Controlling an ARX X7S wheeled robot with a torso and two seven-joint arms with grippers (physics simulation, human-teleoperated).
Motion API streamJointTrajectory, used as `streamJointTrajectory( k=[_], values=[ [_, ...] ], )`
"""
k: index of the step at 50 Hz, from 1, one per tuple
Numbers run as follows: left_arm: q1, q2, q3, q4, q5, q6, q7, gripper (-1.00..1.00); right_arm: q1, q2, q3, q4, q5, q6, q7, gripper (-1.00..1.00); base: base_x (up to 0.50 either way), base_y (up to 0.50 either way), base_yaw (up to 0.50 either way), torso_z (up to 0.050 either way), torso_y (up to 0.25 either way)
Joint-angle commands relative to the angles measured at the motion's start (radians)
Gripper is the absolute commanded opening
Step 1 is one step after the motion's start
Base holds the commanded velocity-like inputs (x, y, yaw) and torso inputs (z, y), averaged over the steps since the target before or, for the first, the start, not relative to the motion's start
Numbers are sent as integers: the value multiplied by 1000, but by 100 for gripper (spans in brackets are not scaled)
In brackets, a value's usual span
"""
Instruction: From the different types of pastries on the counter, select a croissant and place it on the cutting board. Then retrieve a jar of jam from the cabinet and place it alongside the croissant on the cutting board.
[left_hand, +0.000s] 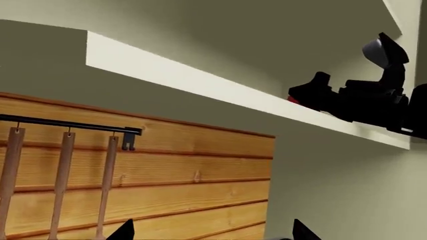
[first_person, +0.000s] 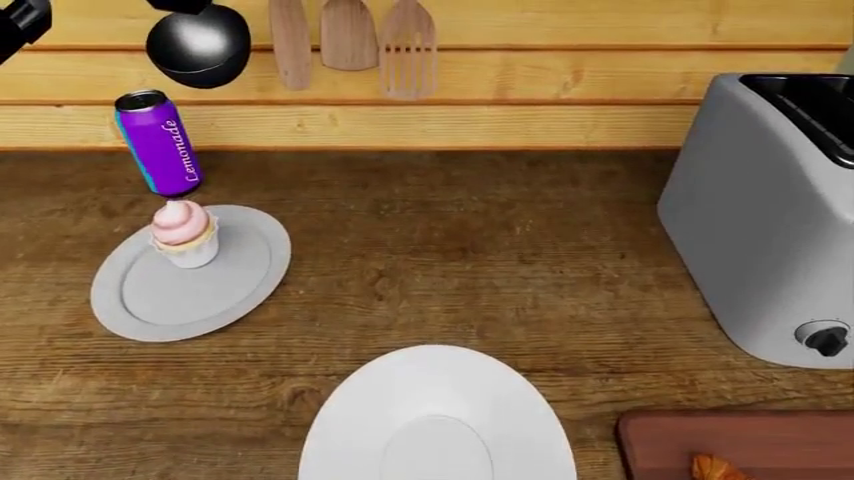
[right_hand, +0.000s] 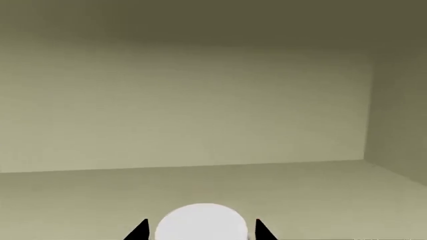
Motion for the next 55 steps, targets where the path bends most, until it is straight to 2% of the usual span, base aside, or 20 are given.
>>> streamJointTrajectory(
  k=[1,7,13,25,55],
  values=[
    [14,0,-3,-1,21,1,22,100,0,-9,12,5,36,5,-19,-100,0,0,0,0,0],
    [15,-3,-3,1,24,6,18,100,0,-9,12,5,36,5,-19,-100,0,0,1,0,0],
    [10,-6,-1,1,17,12,13,100,0,-9,12,5,36,5,-19,-100,0,0,0,-12,222],
    [10,-8,3,1,23,15,22,100,0,-9,12,5,36,5,-19,-100,0,0,0,0,0],
    [14,-20,9,14,8,36,12,100,0,-9,12,5,36,5,-19,-100,-267,0,0,0,0]
  ],
)
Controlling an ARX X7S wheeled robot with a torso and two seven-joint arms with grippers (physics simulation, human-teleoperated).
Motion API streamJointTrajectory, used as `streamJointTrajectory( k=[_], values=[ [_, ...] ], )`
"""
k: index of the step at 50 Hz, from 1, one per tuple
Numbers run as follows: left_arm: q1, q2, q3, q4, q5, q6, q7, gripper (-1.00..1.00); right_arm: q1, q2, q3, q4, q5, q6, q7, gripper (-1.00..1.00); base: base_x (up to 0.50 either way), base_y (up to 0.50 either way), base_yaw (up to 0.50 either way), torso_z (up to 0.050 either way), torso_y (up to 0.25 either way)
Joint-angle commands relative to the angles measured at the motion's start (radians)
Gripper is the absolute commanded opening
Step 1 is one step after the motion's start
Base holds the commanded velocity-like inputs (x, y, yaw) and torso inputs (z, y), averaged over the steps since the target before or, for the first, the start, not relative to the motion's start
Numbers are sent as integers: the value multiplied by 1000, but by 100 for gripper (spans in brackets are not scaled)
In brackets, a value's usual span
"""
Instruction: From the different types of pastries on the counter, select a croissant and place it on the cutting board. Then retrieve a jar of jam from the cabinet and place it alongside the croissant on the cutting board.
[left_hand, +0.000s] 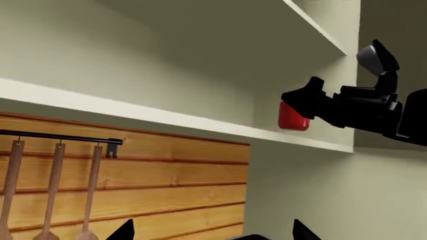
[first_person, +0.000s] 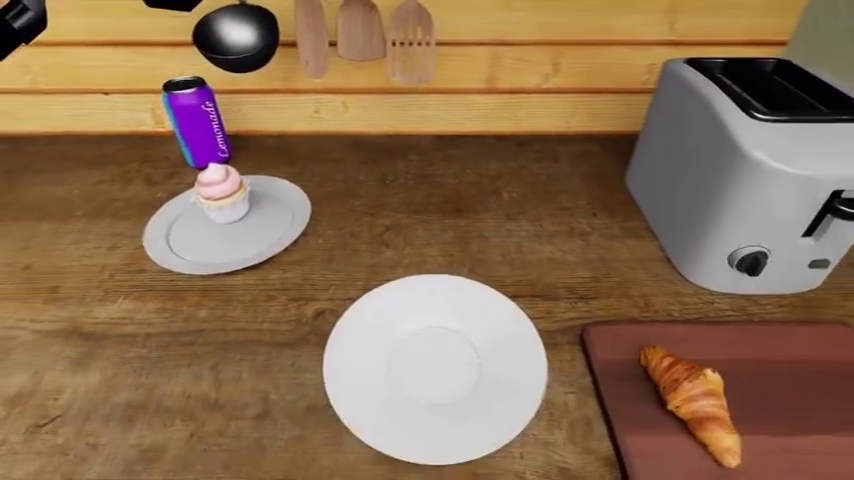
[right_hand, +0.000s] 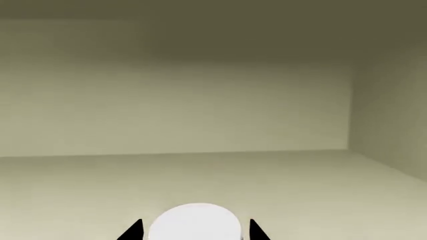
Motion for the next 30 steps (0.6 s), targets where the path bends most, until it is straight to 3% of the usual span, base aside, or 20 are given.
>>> streamJointTrajectory(
  k=[1,23,24,25,30],
  values=[
    [0,-3,4,2,-3,7,-2,100,9,0,-5,-8,2,-4,-7,-100,-270,0,0,-14,250],
    [17,-8,3,13,6,20,6,100,9,0,-5,-8,2,-4,-7,-100,-234,0,0,0,5],
    [20,-8,1,14,8,21,7,100,9,45,6,0,67,-154,110,-100,0,0,0,0,0],
    [27,-8,-2,15,12,21,11,100,9,48,7,-9,75,-215,99,-100,0,0,0,0,0],
    [64,-5,-19,13,55,20,54,100,9,74,9,-70,96,-184,29,-100,0,0,0,0,0]
  ],
)
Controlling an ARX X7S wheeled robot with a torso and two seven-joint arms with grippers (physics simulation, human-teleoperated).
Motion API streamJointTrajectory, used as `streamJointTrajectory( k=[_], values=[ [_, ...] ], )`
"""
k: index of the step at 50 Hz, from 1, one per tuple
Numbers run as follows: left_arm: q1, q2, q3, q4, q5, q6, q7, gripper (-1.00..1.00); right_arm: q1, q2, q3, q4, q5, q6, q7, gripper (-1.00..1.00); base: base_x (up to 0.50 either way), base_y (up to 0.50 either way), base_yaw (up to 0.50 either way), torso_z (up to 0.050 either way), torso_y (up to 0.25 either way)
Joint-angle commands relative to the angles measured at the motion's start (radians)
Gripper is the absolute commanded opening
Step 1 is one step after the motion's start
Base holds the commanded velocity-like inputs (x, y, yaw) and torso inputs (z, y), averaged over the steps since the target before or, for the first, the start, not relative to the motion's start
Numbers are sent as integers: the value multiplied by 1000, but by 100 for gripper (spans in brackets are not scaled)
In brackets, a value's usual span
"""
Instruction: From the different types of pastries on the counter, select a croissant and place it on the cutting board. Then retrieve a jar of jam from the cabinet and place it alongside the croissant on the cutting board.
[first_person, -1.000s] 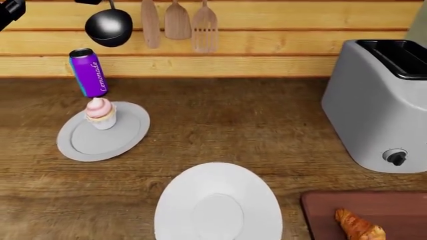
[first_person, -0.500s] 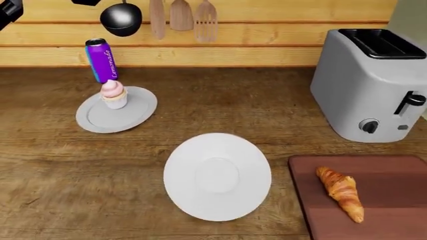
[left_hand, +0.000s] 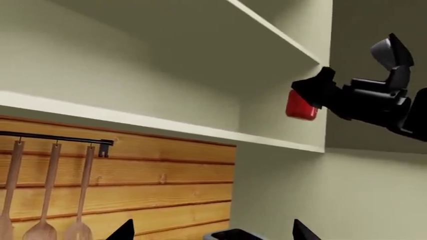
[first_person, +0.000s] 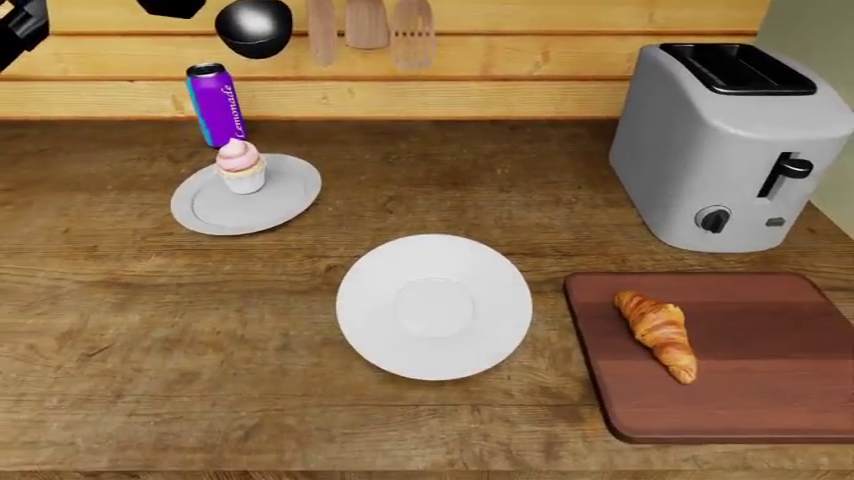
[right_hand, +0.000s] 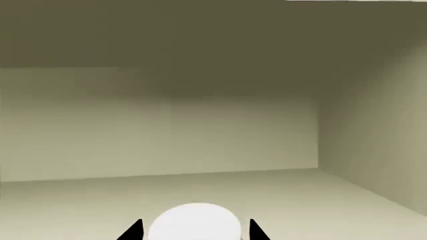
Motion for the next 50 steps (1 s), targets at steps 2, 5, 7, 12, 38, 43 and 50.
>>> streamJointTrajectory(
  k=[2,5,7,12,38,43,50],
  values=[
    [63,5,-25,1,67,2,65,100,9,64,4,-98,66,-69,-45,-100,0,0,0,0,0],
    [112,11,-42,24,95,6,87,100,9,95,2,-200,74,14,-108,-100,0,0,0,0,0],
    [134,12,-47,38,99,10,87,100,9,115,0,-295,66,94,-155,-100,0,0,0,0,0],
    [157,18,-49,58,94,20,74,100,9,167,-17,-549,26,318,-263,-100,0,0,0,0,0],
    [66,12,4,38,-3,46,-21,100,-328,258,-30,-726,-1153,405,-1397,-100,0,0,0,0,0],
    [75,13,6,39,3,47,-17,100,-469,327,-4,-778,-1094,405,-1397,-100,0,0,0,0,0],
    [108,16,-1,38,33,45,14,100,-702,305,48,-886,-1101,405,-1397,-100,0,0,0,0,2]
  ],
)
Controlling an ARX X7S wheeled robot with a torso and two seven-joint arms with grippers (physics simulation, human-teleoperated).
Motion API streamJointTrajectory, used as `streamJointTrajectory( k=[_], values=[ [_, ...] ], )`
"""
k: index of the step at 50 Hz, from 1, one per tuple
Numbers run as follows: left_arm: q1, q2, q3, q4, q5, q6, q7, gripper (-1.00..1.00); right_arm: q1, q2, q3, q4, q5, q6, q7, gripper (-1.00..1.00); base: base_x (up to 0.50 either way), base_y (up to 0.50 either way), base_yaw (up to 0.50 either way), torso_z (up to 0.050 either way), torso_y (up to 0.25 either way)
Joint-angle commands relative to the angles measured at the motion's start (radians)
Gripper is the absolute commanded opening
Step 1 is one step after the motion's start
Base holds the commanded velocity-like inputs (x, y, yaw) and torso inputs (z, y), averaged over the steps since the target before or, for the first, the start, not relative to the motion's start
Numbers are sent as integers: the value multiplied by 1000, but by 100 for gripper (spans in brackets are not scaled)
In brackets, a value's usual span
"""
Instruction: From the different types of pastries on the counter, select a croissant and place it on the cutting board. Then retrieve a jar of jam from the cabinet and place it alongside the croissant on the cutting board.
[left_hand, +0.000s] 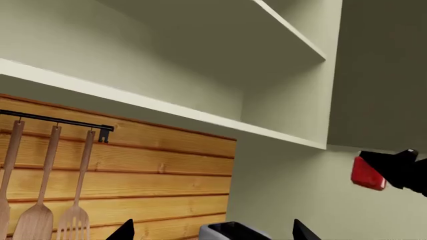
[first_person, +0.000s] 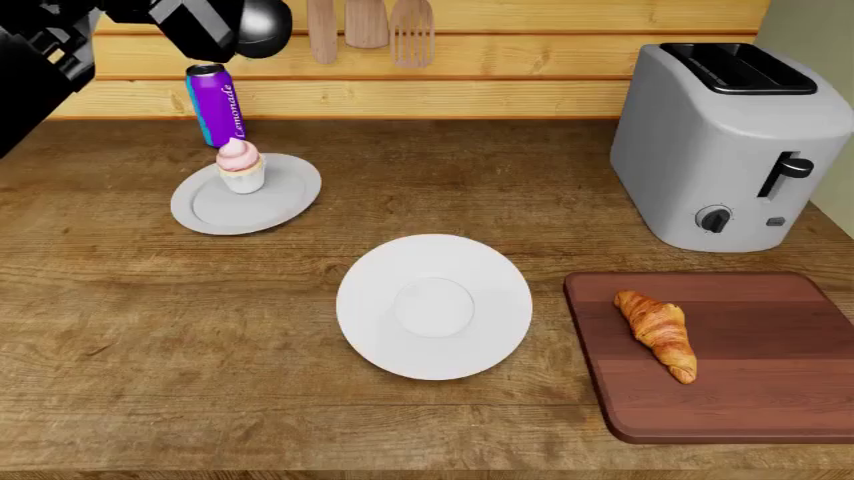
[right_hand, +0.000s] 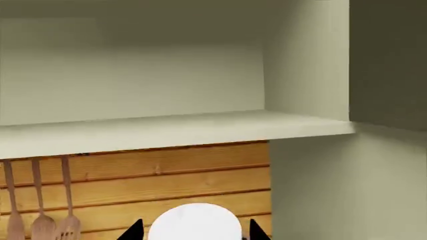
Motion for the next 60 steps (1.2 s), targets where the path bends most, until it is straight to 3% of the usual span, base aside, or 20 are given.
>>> streamJointTrajectory(
  k=[1,10,13,23,34,42,49,60],
  values=[
    [30,3,-2,2,21,3,19,100,-308,18,53,-144,-38,2,-57,-100,0,0,0,0,0],
    [56,4,-6,-8,60,-2,62,100,-573,-82,69,-265,-100,2,-57,-100,0,0,0,0,0],
    [56,4,-5,-7,59,-1,60,100,-646,-164,53,-297,-179,2,-57,-100,0,0,0,0,0],
    [57,3,1,-15,66,0,69,100,-743,-302,15,-306,-339,1,-57,-100,0,0,0,0,1],
    [61,-1,3,-9,61,6,63,100,-791,-162,39,-327,-228,2,-57,-100,0,0,0,0,1],
    [59,0,9,-8,60,10,60,100,-844,85,116,-358,-2,2,-57,-100,0,0,0,2,1],
    [60,10,21,-14,70,10,65,100,-910,120,150,-388,11,2,-57,-100,0,0,0,0,0],
    [67,24,35,-16,80,15,75,100,-1155,182,253,-499,114,2,-57,-100,0,0,0,0,1]
  ],
)
